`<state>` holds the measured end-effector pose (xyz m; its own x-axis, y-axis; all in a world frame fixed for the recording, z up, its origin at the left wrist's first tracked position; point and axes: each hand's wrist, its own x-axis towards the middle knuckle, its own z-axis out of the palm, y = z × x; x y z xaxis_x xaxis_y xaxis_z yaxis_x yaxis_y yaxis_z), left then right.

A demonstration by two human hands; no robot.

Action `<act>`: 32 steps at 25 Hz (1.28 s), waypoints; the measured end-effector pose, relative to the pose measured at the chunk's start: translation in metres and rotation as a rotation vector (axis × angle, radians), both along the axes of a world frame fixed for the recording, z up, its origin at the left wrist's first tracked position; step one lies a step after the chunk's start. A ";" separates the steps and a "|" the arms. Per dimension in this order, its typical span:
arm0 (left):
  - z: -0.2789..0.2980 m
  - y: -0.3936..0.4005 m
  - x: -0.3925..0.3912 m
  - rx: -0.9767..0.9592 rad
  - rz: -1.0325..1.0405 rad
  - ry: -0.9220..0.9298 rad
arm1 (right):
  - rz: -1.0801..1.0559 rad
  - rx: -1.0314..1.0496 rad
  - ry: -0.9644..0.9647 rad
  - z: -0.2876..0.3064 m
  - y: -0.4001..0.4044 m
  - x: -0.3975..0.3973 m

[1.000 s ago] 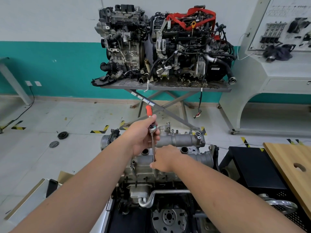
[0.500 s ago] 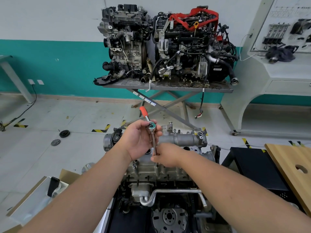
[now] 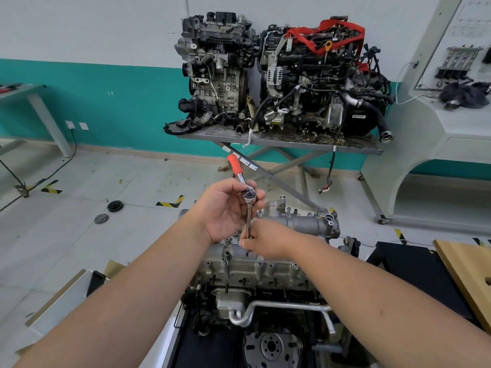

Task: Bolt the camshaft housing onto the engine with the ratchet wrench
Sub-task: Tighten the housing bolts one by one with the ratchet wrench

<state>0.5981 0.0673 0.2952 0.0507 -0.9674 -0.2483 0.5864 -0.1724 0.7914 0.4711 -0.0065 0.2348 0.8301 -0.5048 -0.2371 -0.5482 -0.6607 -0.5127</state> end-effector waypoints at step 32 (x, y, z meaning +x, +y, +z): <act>0.026 0.022 0.025 0.090 -0.092 -1.651 | 0.112 -0.029 0.057 -0.011 0.029 0.046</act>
<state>0.6233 0.0888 0.3208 0.2470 -0.9682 -0.0400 -0.8364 -0.2338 0.4958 0.5167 0.0230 0.2235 0.8671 -0.4170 -0.2725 -0.4981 -0.7334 -0.4626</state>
